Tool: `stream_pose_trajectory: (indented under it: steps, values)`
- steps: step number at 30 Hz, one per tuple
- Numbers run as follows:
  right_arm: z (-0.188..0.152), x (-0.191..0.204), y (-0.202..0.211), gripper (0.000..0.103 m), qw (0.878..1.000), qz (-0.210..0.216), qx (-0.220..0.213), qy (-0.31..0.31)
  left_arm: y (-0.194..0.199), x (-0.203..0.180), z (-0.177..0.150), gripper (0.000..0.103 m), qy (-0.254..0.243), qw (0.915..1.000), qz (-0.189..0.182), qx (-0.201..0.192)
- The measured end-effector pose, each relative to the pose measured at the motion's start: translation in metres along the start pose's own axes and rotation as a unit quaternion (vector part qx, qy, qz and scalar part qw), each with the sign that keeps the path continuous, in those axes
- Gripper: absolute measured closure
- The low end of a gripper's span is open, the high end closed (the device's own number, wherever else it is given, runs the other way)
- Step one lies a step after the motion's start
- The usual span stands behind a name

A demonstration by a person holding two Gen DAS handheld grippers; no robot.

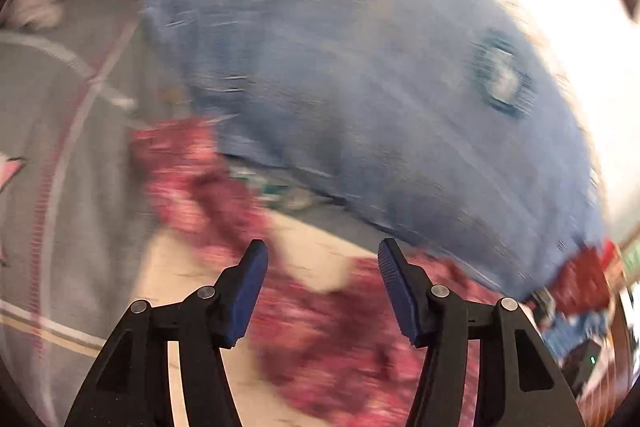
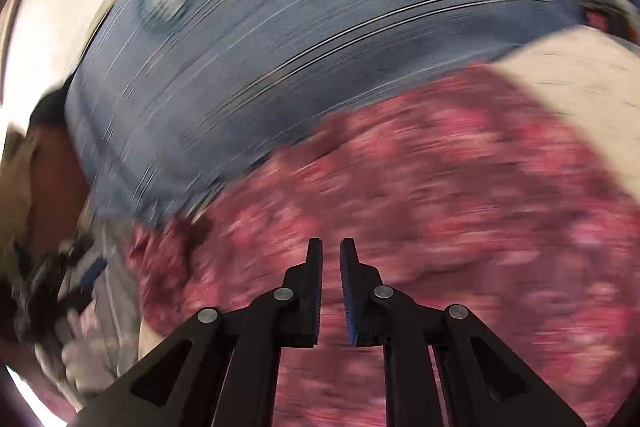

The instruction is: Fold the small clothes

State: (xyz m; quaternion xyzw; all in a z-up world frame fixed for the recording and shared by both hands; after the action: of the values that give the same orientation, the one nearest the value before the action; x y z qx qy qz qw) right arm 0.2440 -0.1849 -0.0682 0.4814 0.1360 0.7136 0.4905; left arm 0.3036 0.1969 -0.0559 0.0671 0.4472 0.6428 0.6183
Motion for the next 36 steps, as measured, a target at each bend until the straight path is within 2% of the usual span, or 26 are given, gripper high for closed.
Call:
stream_pose_trajectory:
  steps: [1,4,6,10,11,12,15,17,18,19,20,22,24,26,28,31,34,36]
  values:
    - [-0.002,0.017,-0.013,0.09,1.0,0.01,0.013,0.015,-0.007,0.003,-0.001,0.047,0.014,0.9998,0.011,0.007]
    - [-0.016,0.064,-0.048,0.09,0.997,0.039,0.04,0.053,-0.01,0.019,0.004,0.046,0.042,0.9988,0.013,0.023]
    - [-0.025,0.09,-0.074,0.09,0.993,0.074,0.063,0.072,-0.015,0.027,0.006,0.045,0.055,0.9979,0.01,0.033]
    - [-0.058,0.094,-0.119,0.087,0.987,0.045,0.108,0.107,-0.04,0.026,0.0,0.045,0.064,0.995,-0.009,0.076]
    - [-0.058,0.097,-0.116,0.087,0.988,0.053,0.075,0.121,-0.047,0.023,-0.004,0.044,0.06,0.9944,-0.007,0.087]
    - [-0.062,0.098,-0.113,0.086,0.987,0.057,0.062,0.134,-0.058,0.027,-0.002,0.044,0.058,0.9938,-0.003,0.095]
    - [-0.064,0.098,-0.11,0.086,0.988,0.059,0.058,0.134,-0.082,0.024,-0.009,0.044,0.059,0.9907,0.009,0.123]
    - [-0.065,0.097,-0.108,0.086,0.988,0.062,0.055,0.133,-0.101,0.014,-0.015,0.048,0.056,0.9885,-0.002,0.14]
    - [-0.065,0.099,-0.109,0.086,0.988,0.063,0.054,0.133,-0.108,0.007,-0.018,0.055,0.047,0.9882,-0.006,0.146]
    - [-0.063,0.098,-0.109,0.086,0.988,0.063,0.053,0.132,-0.113,0.001,-0.02,0.092,0.036,0.9883,0.0,0.148]
    - [-0.063,0.098,-0.109,0.086,0.988,0.064,0.051,0.132,-0.114,-0.005,-0.02,0.098,0.013,0.9892,0.02,0.145]
    - [-0.063,0.099,-0.11,0.086,0.988,0.068,0.05,0.129,-0.102,-0.006,-0.01,0.098,0.009,0.9934,0.038,0.108]
    - [-0.063,0.097,-0.108,0.086,0.988,0.075,0.05,0.123,-0.068,-0.002,0.006,0.098,0.02,0.9975,0.034,0.058]
    - [-0.063,0.095,-0.107,0.086,0.989,0.08,0.049,0.118,-0.032,0.012,0.01,0.098,0.045,0.9977,0.036,0.034]
    - [-0.063,0.094,-0.107,0.086,0.989,0.084,0.049,0.115,-0.007,0.028,-0.003,0.097,0.063,0.9961,0.052,0.033]
    - [-0.063,0.093,-0.106,0.086,0.989,0.088,0.048,0.111,0.005,0.059,-0.04,0.095,0.07,0.9909,0.096,0.062]
    - [-0.063,0.094,-0.105,0.086,0.989,0.087,0.048,0.112,0.011,0.087,-0.067,0.091,0.104,0.9861,0.082,0.1]
    - [-0.063,0.094,-0.105,0.086,0.989,0.087,0.048,0.112,0.025,0.088,-0.061,0.09,0.116,0.9869,0.072,0.087]
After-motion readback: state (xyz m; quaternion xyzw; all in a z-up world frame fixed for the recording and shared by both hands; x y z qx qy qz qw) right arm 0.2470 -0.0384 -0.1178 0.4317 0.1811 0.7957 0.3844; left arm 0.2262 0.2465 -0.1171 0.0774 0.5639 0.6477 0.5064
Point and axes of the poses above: each gripper's, at about its wrist camera, not at the fingertips, and y roughly against the way its jaws point, x to its left, z to its top, the point moved 7 cm from there along -y, roughly the way its jaws point, and after that the axes turned 5 degrees about z, right-handed, at the moved point
